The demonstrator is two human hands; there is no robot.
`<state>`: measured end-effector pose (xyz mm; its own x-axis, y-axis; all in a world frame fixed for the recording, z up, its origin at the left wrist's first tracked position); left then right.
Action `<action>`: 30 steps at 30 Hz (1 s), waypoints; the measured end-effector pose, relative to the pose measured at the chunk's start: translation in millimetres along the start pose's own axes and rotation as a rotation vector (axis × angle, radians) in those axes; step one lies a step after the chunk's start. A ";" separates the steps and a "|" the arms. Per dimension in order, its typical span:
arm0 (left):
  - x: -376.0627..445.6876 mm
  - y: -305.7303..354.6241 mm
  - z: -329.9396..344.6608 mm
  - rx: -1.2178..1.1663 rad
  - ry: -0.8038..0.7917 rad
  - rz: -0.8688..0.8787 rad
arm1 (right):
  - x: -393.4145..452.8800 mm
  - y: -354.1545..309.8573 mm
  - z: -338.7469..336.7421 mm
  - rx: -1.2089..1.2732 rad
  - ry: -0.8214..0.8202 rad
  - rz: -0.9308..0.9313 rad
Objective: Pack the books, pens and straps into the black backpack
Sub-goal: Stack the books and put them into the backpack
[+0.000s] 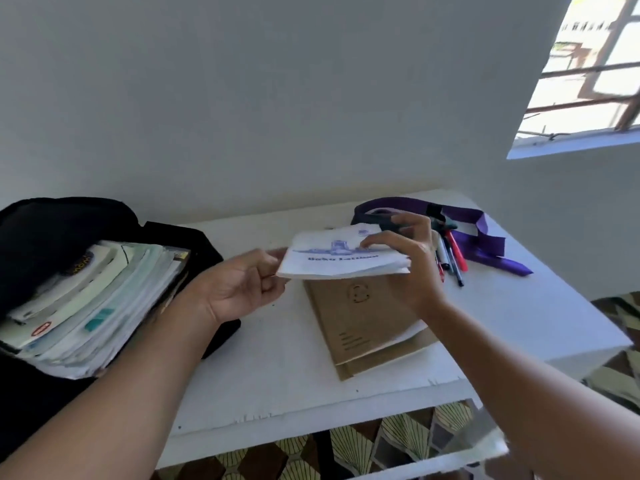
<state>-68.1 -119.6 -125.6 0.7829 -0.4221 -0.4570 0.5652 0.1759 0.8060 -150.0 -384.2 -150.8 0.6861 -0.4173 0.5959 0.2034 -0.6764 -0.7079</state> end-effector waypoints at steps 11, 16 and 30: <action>19.6 -82.1 37.9 0.999 0.314 0.127 | -23.1 61.4 -22.6 -0.074 -0.199 0.428; 15.1 -89.4 47.4 1.007 0.398 0.204 | -18.0 60.7 -27.1 0.071 -0.154 0.744; 21.4 -93.9 62.0 0.372 0.482 0.042 | -28.3 31.0 1.2 0.006 -0.274 0.742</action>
<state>-120.5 -200.3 -187.8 0.8810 0.0433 -0.4712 0.4710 -0.1756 0.8645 -162.3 -392.7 -190.1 0.7916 -0.5931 -0.1471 -0.3716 -0.2762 -0.8864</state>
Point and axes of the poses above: each hand's wrist, its own x-axis towards the middle knuckle, its own z-axis out of the palm, y = z × x, the point moved 2 cm from there along x, towards the middle knuckle, and after that the axes turned 11 degrees about y, right-handed, at the moved point
